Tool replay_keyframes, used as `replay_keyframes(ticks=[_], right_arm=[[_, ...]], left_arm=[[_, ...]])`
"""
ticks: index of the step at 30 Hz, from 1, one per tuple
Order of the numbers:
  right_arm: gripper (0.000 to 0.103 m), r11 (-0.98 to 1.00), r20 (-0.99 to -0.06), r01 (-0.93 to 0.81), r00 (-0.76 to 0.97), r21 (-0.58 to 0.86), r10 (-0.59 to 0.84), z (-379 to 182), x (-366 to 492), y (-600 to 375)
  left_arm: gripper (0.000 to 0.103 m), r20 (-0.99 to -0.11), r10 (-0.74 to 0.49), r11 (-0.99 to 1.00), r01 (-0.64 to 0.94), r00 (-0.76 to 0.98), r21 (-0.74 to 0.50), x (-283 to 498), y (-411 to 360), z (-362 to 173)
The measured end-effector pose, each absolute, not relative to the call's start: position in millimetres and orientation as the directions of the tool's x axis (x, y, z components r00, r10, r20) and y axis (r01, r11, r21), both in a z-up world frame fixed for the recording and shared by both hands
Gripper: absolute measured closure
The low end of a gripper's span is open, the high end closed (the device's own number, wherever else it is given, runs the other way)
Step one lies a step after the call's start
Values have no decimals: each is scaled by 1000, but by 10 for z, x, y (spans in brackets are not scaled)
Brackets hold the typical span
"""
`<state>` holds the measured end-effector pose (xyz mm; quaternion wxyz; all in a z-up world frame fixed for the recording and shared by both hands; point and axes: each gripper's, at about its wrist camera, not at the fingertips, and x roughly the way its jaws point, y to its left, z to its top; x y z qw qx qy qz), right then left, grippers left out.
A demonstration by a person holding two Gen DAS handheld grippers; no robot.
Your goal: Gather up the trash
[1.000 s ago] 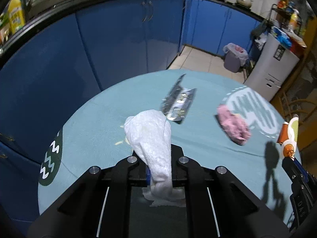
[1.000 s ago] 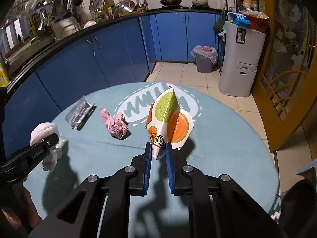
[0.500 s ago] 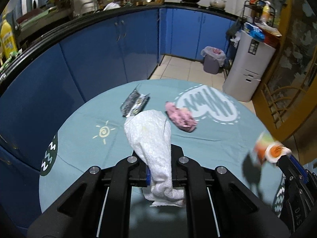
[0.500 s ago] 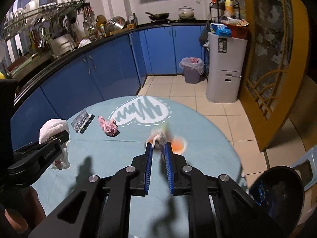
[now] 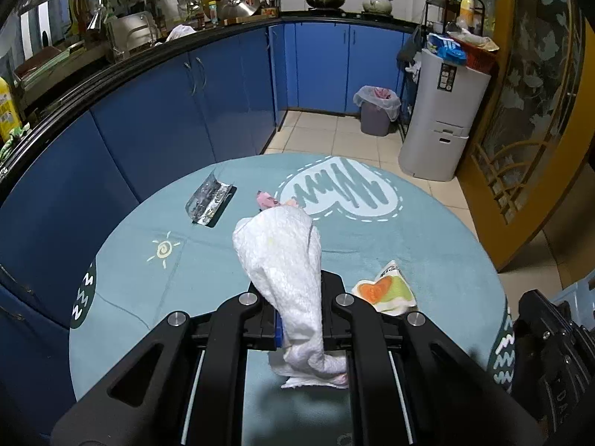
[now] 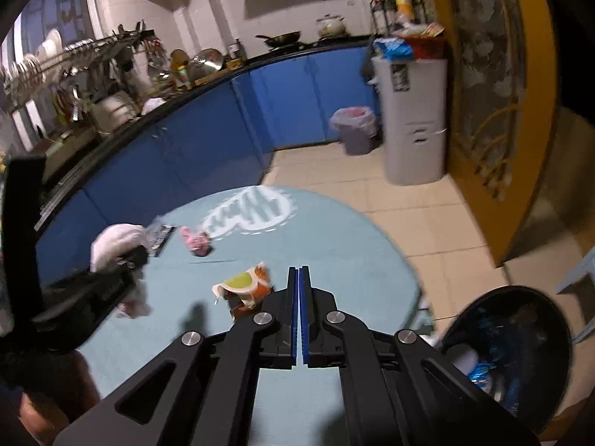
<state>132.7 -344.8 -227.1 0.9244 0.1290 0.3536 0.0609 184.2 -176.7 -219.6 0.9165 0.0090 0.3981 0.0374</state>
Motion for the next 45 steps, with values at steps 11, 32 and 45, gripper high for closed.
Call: replay_keyframes(ticks=[11, 32, 45], right_arm=[[7, 950, -694, -112, 659, 290, 289, -2560, 1841, -2898], [69, 974, -789, -117, 570, 195, 227, -2875, 1955, -2481], [80, 980, -716, -115, 669, 164, 198, -2462, 1555, -2765]], left_arm=[[93, -744, 171, 979, -194, 646, 57, 2143, -1137, -2382], [93, -779, 142, 980, -195, 611, 25, 2200, -902, -2606], [92, -735, 99, 994, -99, 670, 44, 1925, -1417, -2285]])
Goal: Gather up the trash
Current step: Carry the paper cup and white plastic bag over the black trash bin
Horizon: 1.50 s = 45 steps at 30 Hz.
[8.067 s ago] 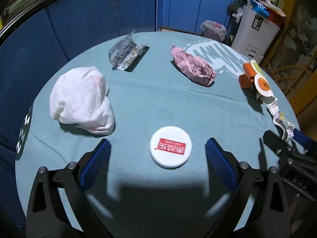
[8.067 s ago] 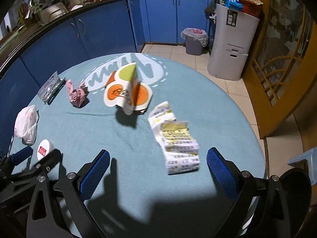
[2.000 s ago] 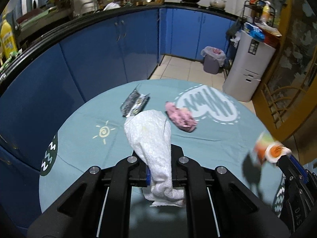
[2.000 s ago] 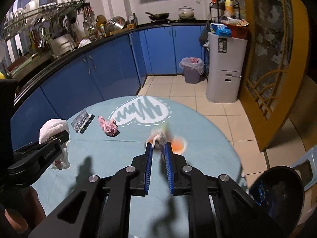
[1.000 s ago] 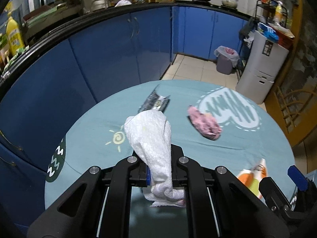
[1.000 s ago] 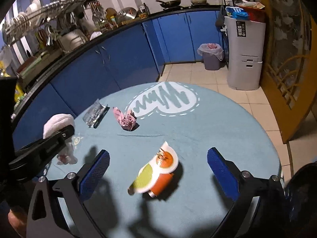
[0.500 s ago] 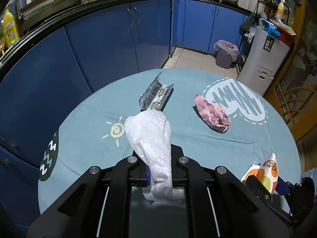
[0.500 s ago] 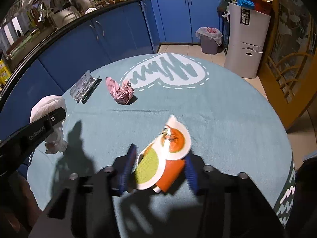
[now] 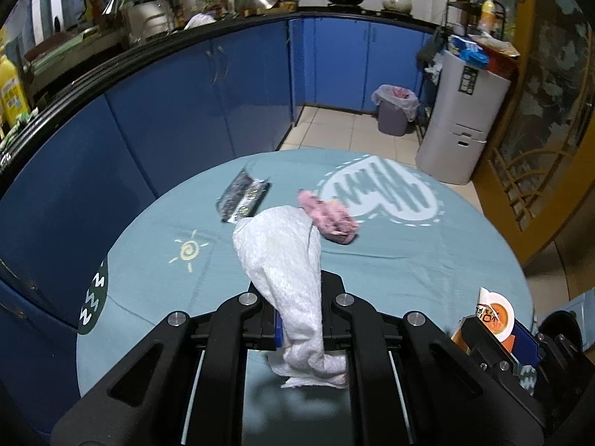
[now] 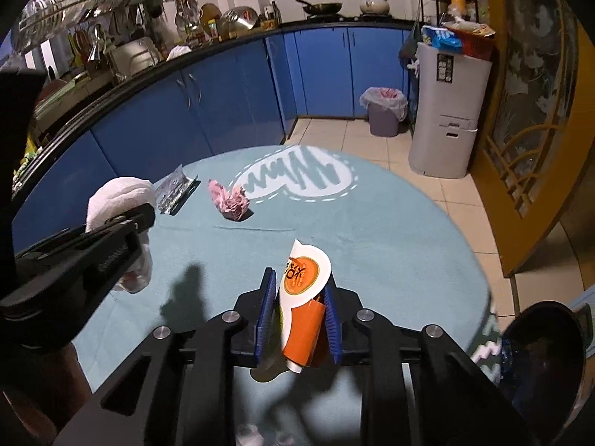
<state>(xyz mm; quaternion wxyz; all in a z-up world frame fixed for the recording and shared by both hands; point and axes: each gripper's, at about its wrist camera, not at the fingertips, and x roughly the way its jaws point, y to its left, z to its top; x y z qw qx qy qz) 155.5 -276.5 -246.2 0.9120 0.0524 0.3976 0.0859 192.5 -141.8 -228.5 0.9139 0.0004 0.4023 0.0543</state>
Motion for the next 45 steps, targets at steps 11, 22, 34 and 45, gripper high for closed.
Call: replay_keyframes(ticks=[11, 22, 34, 45], right_arm=[[84, 982, -675, -21, 723, 189, 145, -2316, 1185, -3336], [85, 969, -660, 111, 748, 221, 66, -2321, 839, -4025], [85, 932, -667, 250, 745, 262, -12, -2449, 545, -4732], [85, 895, -677, 340, 734, 287, -62, -2567, 395, -5155]], left_arm=[[92, -711, 40, 997, 15, 702, 70, 1682, -2048, -2124], [92, -707, -45, 981, 166, 706, 102, 1469, -2833, -2110], [92, -719, -117, 945, 300, 685, 133, 1299, -3658, -2207], [92, -733, -196, 902, 413, 651, 125, 1196, -4290, -2261]])
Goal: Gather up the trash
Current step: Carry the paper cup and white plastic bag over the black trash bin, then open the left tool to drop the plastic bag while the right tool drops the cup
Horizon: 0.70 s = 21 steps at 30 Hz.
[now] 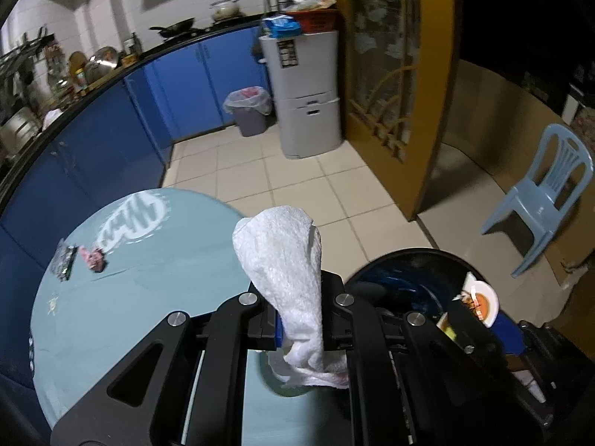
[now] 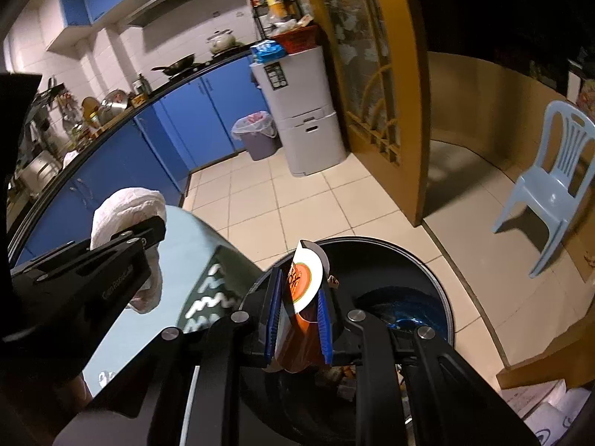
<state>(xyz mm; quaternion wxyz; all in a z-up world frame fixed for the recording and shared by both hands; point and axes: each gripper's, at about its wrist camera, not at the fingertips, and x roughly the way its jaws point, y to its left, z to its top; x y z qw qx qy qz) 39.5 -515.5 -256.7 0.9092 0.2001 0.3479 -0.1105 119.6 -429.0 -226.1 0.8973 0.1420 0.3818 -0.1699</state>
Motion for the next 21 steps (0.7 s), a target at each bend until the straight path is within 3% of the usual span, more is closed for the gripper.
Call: replay_keyframes(ticks=[15, 16, 18, 19, 20, 21], right_arm=[[86, 877, -701, 379, 710, 296, -70, -2737, 344, -5356], [86, 876, -703, 379, 708, 297, -68, -2745, 353, -5355], [86, 876, -707, 384, 703, 291, -73, -2756, 369, -5343], [85, 876, -710, 385, 701, 289, -74, -2762, 383, -5346], [85, 875, -712, 388, 698, 289, -75, -2769, 389, -5344], [85, 873, -715, 394, 695, 287, -78, -2776, 401, -5349]], left_arm=[[89, -793, -266, 860, 507, 548, 63, 1172, -4698, -2426], [84, -802, -268, 858, 510, 534, 53, 1188, -4688, -2446], [58, -815, -276, 859, 512, 509, 29, 1209, -4672, -2482], [15, -815, -280, 860, 511, 507, 22, 1208, -4663, -2485], [5, -793, -298, 865, 501, 532, 11, 1192, -4619, -2452], [5, -774, -307, 869, 495, 554, 10, 1170, -4590, -2428]])
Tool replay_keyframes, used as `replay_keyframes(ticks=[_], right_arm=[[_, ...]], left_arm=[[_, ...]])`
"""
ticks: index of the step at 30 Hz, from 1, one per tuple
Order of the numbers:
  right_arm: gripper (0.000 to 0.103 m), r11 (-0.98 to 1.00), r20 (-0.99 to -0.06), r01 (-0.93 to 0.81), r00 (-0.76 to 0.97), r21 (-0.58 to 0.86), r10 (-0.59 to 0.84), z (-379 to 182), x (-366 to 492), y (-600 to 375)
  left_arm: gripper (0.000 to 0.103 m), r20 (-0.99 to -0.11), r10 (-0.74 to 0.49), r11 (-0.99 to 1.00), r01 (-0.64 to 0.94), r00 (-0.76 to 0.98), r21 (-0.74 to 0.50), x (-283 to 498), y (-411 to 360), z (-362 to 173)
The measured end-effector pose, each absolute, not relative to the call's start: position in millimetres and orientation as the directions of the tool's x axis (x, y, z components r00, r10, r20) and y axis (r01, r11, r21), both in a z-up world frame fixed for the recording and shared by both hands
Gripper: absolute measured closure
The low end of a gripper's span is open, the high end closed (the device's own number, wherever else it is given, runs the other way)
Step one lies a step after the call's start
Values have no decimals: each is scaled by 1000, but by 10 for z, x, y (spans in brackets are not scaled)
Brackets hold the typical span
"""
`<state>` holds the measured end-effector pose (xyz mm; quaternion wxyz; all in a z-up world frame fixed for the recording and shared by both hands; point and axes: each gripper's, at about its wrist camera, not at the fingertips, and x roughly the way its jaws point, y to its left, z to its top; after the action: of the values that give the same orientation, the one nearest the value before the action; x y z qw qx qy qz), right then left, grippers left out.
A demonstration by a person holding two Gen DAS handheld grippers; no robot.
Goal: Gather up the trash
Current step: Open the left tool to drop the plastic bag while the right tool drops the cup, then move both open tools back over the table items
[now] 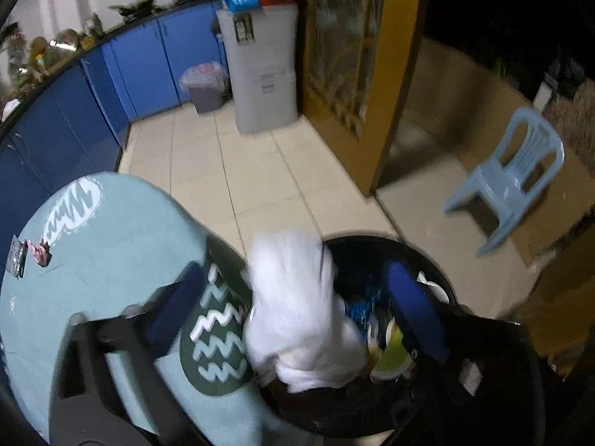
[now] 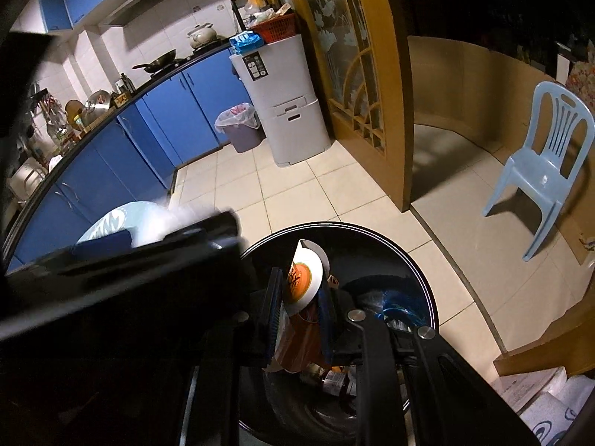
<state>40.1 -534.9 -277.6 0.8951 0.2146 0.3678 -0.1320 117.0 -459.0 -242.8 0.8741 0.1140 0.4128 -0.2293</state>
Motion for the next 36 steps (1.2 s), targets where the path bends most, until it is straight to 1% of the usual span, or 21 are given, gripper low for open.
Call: replay_keyframes(ticks=[2, 4, 5, 6, 7, 9, 10, 18, 25, 32, 36], right_arm=[[85, 869, -720, 401, 689, 288, -79, -2797, 401, -5360], [85, 865, -725, 408, 684, 291, -78, -2814, 400, -5371], [81, 865, -728, 404, 682, 299, -67, -2825, 409, -5375], [80, 864, -731, 404, 680, 300, -64, -2834, 422, -5372], [74, 865, -733, 406, 677, 295, -68, -2834, 432, -5367], [37, 867, -728, 403, 682, 293, -70, -2829, 443, -5351], [9, 866, -725, 399, 686, 301, -64, -2832, 444, -5349], [8, 863, -724, 401, 688, 307, -62, -2810, 482, -5291], [8, 890, -716, 332, 699, 313, -8, -2711, 757, -4939], [8, 936, -708, 196, 703, 293, 74, -2591, 1318, -4285], [8, 961, -717, 105, 687, 255, 115, -2597, 1701, -3792]], left_arm=[[3, -747, -333, 860, 510, 576, 10, 1123, -4574, -2375], [3, -741, -316, 857, 514, 592, 45, 1101, -4600, -2358], [3, -739, -311, 858, 511, 598, 53, 1097, -4591, -2358], [3, -738, -307, 862, 504, 601, 52, 1100, -4570, -2364], [3, -739, -302, 865, 499, 602, 53, 1108, -4556, -2366], [3, -745, -291, 872, 487, 600, 52, 1141, -4511, -2385], [3, -747, -287, 875, 482, 599, 50, 1164, -4487, -2389], [3, -756, -254, 903, 428, 603, 39, 1299, -4244, -2376], [3, -726, -218, 934, 354, 652, 37, 1455, -3805, -2259], [3, -718, -131, 979, 204, 684, 15, 1920, -2935, -2195], [3, -711, -53, 994, 105, 702, 29, 2164, -2347, -2204]])
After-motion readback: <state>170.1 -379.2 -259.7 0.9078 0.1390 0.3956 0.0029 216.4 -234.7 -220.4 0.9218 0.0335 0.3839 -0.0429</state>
